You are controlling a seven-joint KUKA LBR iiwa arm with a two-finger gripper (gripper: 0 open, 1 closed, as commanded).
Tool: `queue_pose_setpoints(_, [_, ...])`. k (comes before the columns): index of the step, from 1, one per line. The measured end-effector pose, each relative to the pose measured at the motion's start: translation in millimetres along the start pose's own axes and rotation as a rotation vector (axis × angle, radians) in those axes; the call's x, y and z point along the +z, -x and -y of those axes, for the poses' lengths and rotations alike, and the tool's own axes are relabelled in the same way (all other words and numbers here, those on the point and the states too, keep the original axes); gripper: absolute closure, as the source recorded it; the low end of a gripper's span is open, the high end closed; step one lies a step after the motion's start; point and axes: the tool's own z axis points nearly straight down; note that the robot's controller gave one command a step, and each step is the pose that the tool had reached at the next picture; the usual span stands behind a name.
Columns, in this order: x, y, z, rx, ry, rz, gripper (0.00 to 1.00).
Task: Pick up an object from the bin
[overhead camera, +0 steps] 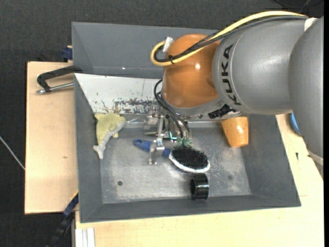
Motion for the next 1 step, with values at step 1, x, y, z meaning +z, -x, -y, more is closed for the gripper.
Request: queue_pose_setpoints(1, [74.9, -2.1, 76.2, -0.079, -0.004, 0.0, 0.0])
